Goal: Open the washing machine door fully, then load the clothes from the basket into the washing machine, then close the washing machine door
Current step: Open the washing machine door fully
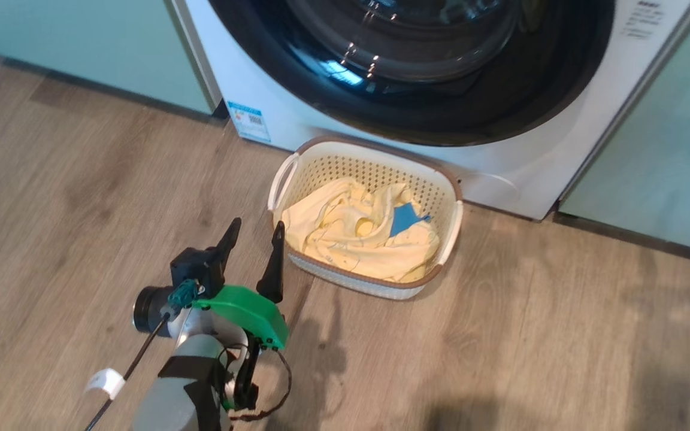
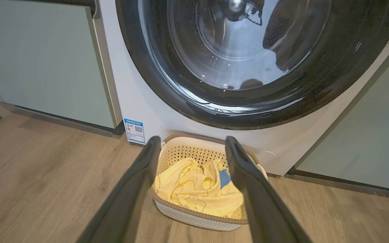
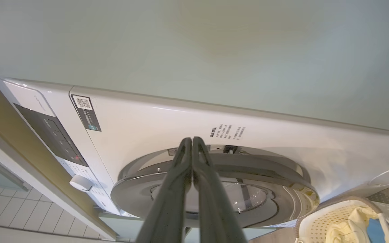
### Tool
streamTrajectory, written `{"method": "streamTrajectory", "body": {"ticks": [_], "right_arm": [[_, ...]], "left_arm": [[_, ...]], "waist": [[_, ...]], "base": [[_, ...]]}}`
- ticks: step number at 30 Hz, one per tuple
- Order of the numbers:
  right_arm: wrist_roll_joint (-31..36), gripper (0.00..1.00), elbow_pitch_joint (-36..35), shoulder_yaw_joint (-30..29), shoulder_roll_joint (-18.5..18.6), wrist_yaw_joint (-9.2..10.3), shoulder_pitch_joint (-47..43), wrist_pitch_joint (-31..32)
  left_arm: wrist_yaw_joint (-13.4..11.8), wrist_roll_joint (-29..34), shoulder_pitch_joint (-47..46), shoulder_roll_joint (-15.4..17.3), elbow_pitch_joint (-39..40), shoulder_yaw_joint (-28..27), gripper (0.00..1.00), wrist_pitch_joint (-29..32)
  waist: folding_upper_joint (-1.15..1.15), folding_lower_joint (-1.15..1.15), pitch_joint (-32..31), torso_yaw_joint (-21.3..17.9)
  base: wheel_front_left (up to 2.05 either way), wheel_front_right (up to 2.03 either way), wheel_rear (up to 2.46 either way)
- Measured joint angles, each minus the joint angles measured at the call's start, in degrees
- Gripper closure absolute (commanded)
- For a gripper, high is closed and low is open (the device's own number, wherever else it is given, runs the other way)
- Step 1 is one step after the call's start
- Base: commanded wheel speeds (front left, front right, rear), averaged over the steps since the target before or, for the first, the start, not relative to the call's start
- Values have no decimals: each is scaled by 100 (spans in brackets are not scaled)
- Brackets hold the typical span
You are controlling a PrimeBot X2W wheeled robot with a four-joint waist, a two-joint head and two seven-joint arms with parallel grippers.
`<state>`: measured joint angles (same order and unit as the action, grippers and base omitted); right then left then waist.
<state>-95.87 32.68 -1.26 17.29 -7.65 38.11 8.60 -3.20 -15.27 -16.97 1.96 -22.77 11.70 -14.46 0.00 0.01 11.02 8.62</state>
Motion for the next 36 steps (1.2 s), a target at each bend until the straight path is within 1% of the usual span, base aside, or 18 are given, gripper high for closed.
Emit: {"method": "streamTrajectory", "body": {"ticks": [9,15,23,28,36], "right_arm": [[-60,100,706,94,176,1,915,817],[-43,100,1151,160,231,1,1415,1189],[126,100,1578,327,372,1,1950,1515],[274,100,1753,481,393,1,2226,1692],[480,100,2052,658,398,1,2609,1767]], "left_arm": [[-58,-155,-108,0,53,167,0,0],[-116,-214,-152,0,79,289,0,-1],[-211,-349,-324,-2,172,446,0,-1],[-266,-408,-324,-5,185,564,0,-1],[-330,-448,-402,-5,235,588,0,-1]], "waist": [[0,-1,291,249],[0,-1,450,379],[0,0,665,569],[0,-1,774,677],[0,0,931,817]], "base": [[0,0,0],[0,0,0],[0,0,0],[0,0,0],[0,0,0]]}}
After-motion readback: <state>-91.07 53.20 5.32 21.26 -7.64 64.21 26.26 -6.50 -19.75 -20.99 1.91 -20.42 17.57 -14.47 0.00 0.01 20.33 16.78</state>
